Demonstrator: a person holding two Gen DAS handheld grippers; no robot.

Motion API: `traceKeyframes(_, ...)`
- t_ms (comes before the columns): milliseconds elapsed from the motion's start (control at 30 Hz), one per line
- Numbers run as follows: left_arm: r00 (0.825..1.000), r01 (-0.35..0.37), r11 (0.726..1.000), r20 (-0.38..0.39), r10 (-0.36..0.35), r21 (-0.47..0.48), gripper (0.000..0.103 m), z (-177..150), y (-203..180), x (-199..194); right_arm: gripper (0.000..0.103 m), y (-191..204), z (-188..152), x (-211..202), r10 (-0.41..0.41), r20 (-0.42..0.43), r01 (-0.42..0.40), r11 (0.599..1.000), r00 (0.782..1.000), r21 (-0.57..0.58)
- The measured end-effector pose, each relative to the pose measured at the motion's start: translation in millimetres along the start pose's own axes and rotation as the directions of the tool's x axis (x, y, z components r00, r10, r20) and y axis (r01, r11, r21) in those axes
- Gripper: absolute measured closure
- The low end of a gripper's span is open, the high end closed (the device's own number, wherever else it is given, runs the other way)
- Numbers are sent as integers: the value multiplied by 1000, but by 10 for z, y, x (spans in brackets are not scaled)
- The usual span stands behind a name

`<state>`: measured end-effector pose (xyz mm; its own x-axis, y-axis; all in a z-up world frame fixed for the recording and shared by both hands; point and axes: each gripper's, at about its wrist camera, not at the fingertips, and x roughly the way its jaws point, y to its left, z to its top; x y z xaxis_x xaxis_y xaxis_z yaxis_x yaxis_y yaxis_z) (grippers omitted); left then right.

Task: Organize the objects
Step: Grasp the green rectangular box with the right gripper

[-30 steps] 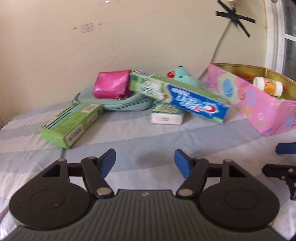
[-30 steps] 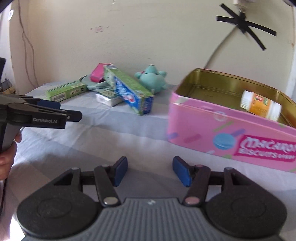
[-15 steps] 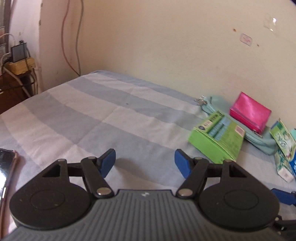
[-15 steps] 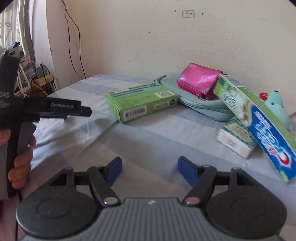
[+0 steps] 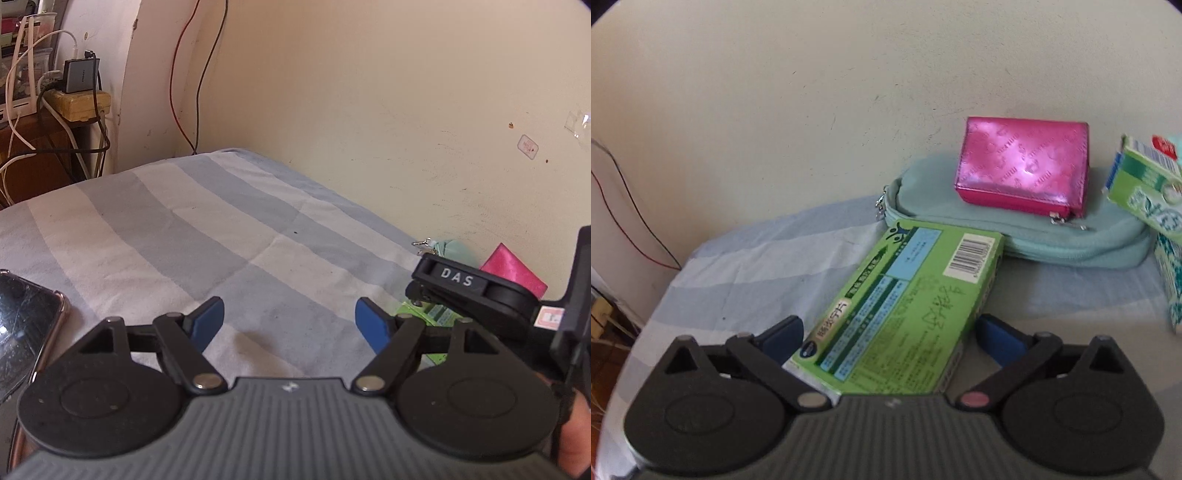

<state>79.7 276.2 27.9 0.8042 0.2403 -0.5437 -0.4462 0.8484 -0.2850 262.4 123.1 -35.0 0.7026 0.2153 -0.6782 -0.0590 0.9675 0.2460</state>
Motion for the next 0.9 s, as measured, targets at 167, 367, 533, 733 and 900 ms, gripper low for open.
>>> traceKeyframes(167,1000,17,1000,0,-17,-24,20,-7,13,-17,2,-97,-2,-67,59,-28,-61,996,998,-67)
traceKeyframes(367,999,36,999,-5,-36,-30,20,-18,18,-3,34,-245,62,-207,198,-98,-204,977,975,-63)
traceKeyframes(533,999,-8,997,41,12,-79,20,-11,92,-68,2,-129,26,-339,184,-29,-185,983,982,-10)
traceKeyframes(733,998,-25,994,60,31,-103,20,7,142,-97,0,147,-125,-257,81,-52,-79,997,995,24)
traceKeyframes(900,998,-21,995,61,27,-99,20,15,155,-94,0,388,-284,-123,-5,-29,1,989,1000,-146)
